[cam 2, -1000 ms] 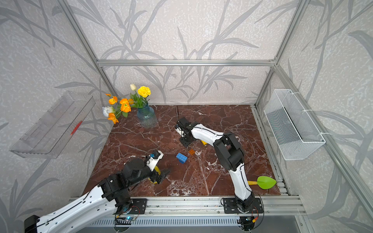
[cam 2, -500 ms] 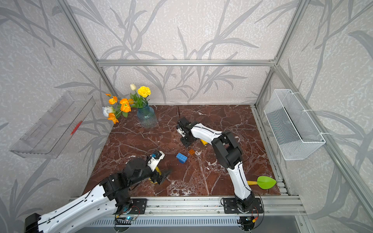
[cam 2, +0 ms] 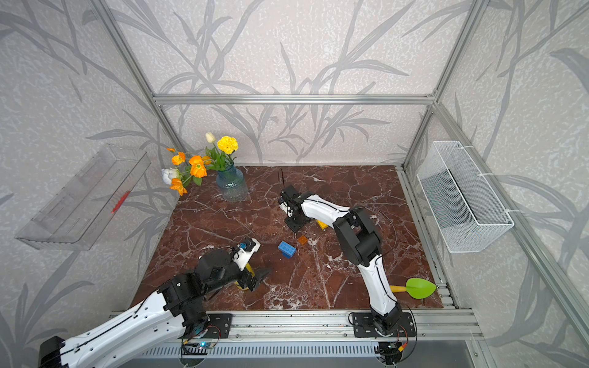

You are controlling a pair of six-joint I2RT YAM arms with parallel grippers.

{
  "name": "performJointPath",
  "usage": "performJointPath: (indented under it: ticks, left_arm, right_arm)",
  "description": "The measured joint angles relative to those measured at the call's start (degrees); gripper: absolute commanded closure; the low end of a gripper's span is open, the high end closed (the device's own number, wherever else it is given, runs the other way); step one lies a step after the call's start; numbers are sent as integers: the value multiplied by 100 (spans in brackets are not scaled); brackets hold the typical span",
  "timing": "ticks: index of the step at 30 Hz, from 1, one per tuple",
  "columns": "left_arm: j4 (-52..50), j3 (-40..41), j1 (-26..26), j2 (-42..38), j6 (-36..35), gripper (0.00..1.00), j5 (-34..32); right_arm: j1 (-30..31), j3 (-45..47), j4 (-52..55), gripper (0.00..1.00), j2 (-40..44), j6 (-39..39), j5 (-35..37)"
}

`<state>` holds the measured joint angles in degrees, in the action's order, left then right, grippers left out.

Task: Assemble the letter f with lego
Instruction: Pick up the lego brick from the center of the board, then assemble the lego brick with the lego brick.

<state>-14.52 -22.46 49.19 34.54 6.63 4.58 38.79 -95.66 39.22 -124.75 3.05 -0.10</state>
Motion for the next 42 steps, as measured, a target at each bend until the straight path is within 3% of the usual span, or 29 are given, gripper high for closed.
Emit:
performJointPath:
  ticks: [15, 30, 42]
  left_arm:
    - [4, 0, 0, 48, 0, 1, 0]
    - [-37, -203, 0, 396, -109, 1, -87]
    - [28, -234, 0, 608, -153, 1, 160]
  right_arm:
    - [-20, -2, 13, 67, 55, 31, -85]
    - [55, 380, 463, 68, 1703, 369, -446]
    - [605, 822, 713, 68, 2020, 584, -691]
